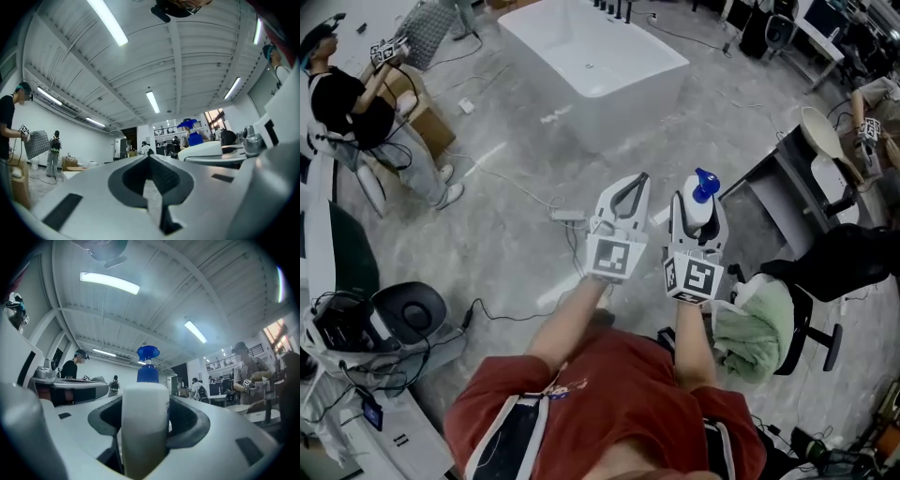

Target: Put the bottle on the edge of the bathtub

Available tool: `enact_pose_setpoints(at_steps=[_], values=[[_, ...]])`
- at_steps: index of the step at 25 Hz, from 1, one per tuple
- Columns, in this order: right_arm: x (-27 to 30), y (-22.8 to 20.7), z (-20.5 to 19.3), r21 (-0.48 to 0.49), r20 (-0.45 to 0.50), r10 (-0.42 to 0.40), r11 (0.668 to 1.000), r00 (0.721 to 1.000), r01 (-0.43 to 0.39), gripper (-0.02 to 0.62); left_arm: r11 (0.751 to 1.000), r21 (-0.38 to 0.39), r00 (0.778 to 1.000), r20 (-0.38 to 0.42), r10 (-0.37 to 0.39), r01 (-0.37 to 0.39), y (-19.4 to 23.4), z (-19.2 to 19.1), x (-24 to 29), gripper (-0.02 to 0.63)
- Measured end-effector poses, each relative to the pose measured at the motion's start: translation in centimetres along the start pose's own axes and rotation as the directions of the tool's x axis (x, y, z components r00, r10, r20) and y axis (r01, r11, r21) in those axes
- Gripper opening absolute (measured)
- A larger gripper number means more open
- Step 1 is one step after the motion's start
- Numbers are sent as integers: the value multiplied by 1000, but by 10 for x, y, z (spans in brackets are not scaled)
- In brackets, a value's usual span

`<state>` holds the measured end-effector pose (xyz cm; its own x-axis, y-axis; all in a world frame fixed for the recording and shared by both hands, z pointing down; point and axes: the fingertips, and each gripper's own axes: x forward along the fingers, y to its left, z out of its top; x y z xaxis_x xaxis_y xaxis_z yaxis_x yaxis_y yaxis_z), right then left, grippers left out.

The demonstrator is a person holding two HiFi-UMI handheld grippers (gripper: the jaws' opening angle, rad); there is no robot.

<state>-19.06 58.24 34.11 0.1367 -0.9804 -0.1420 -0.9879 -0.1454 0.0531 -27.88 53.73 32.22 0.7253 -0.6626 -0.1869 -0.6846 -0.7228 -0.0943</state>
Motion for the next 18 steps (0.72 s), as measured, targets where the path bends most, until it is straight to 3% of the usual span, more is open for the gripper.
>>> enact_pose_setpoints(at_steps=[5,18], values=[[45,9,-2,-8,6,-9,1000,1000,9,272,1000,-15,1000,2,-2,2,37,-9,30,15],[121,1,-24,-14,11,-13,1000,1000,13,271,1000,-30,1000,0,-2,2,79,-36,89,15]])
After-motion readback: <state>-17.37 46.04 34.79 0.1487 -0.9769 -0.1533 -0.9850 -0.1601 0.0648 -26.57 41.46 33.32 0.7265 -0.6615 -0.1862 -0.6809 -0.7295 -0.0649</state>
